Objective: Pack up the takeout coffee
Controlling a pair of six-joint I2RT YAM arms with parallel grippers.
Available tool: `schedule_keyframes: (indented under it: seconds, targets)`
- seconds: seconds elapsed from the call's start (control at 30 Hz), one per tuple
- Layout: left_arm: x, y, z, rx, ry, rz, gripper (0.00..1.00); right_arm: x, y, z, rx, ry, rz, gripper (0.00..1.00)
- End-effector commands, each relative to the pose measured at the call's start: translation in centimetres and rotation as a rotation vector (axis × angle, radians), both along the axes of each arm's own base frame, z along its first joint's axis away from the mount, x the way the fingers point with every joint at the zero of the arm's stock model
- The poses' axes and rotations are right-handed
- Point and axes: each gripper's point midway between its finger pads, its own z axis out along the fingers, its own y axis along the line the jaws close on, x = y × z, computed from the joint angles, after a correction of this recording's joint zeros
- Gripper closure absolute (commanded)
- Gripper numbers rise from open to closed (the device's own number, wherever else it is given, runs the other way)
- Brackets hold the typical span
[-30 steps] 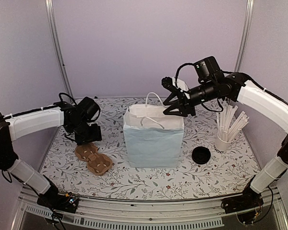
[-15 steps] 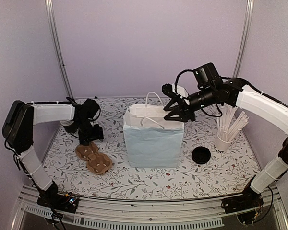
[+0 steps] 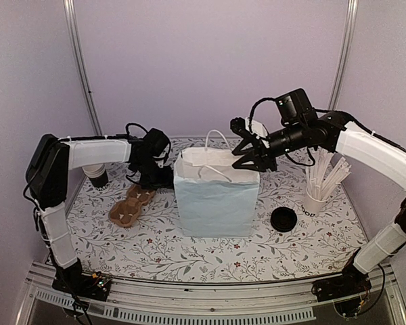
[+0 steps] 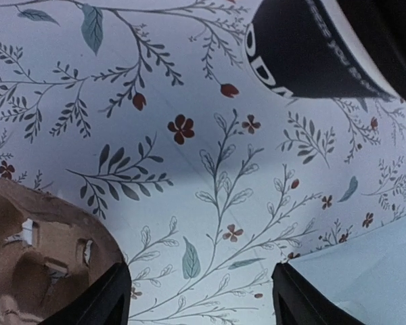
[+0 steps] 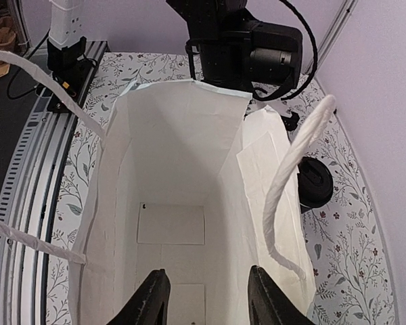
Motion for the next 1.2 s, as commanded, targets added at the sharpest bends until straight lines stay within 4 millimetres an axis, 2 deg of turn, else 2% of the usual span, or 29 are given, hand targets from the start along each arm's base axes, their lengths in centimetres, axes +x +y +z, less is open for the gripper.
schedule_keyframes:
  seconds: [0.0,0.1,0.23,0.37,0.5,0.57,0.73,1.17]
  targets:
    - [-2.2,1.2,2.4,0.087,-0.052,-0.060,0.27,0.0,-0.4,0.8,0.016,-0.031,-0.010,0.57]
    - [-3.8,2.4,4.1,0.108,-0.088,-0.076,0.29,0.0,-0.4,0.6,0.014,-0.028,-0.006,0.57]
    - [-5.4,5.4,5.6,0.215,-0.141,-0.120,0.31,-0.2,-0.4,0.5,0.015,-0.026,-0.001,0.57]
    - [-6.5,6.7,4.8,0.252,-0.144,-0.211,0.31,-0.2,-0.4,0.4,0.016,-0.022,0.003,0.57]
    - [-6.7,8.9,3.0,0.286,-0.035,-0.178,0.41,-0.2,-0.4,0.3,0.013,-0.022,0.002,0.57]
    - [-6.8,10.2,2.2,0.308,0.004,-0.158,0.43,-0.2,-0.4,0.4,0.015,-0.023,0.002,0.57]
    - [-6.5,10.4,1.0,0.242,0.022,-0.151,0.46,-0.2,-0.4,0.3,0.014,-0.023,0.002,0.57]
    - [-5.8,11.1,-0.9,0.246,0.059,-0.133,0.52,-0.3,-0.4,0.0,0.011,-0.019,0.007,0.57]
